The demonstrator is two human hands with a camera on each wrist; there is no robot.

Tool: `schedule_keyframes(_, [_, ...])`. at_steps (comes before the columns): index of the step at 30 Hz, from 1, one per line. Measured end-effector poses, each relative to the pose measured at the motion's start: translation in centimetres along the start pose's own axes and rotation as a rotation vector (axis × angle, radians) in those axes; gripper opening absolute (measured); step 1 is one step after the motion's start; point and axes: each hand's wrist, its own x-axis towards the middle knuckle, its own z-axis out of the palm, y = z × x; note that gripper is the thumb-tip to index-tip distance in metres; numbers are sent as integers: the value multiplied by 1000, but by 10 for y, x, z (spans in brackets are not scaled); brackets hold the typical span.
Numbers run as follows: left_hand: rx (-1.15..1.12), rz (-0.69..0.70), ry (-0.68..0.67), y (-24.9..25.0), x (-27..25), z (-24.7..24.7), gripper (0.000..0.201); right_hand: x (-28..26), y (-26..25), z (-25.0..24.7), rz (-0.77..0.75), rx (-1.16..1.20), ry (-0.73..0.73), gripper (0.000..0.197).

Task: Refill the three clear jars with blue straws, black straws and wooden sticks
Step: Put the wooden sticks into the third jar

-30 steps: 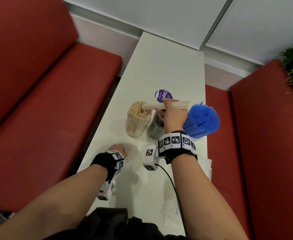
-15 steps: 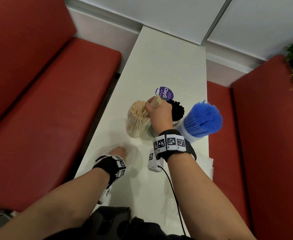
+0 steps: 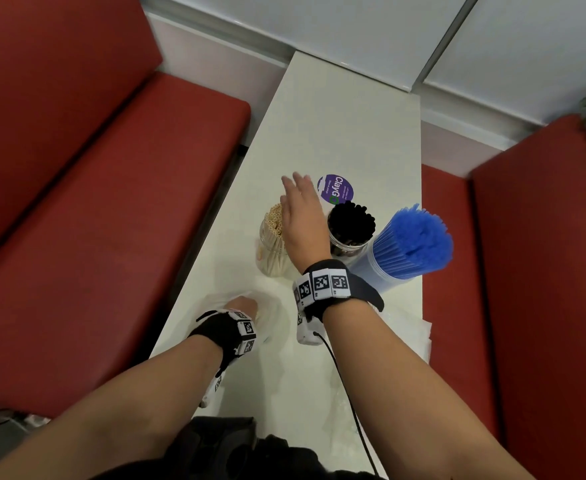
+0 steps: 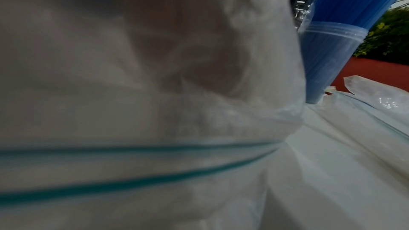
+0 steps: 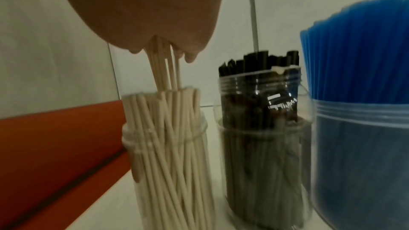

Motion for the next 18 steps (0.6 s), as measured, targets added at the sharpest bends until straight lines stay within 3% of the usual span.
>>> schedule_keyframes(3, [62,23,-61,2,2,-5,45,-10,13,15,80,-228,-230,60])
schedule_keyframes(5, [98,39,-76,1,2,-4,44,-15,17,19,120,-313,-301,68])
schedule_keyframes(11, [96,44,-111,1,3,-9,37,-7,3,15,-49,-230,-25,71])
schedule_keyframes(12, [80,43,-115,3,2,-11,36,-7,2,16,-56,-258,-43,72])
schedule_keyframes(16, [-31,67,-57,6,3,-15,31,-19,11,22,39,-416,-367,70])
schedule_keyframes(18, [-83,53,-17,7,2,-16,38,-26,10,16,6,-302,-225,57])
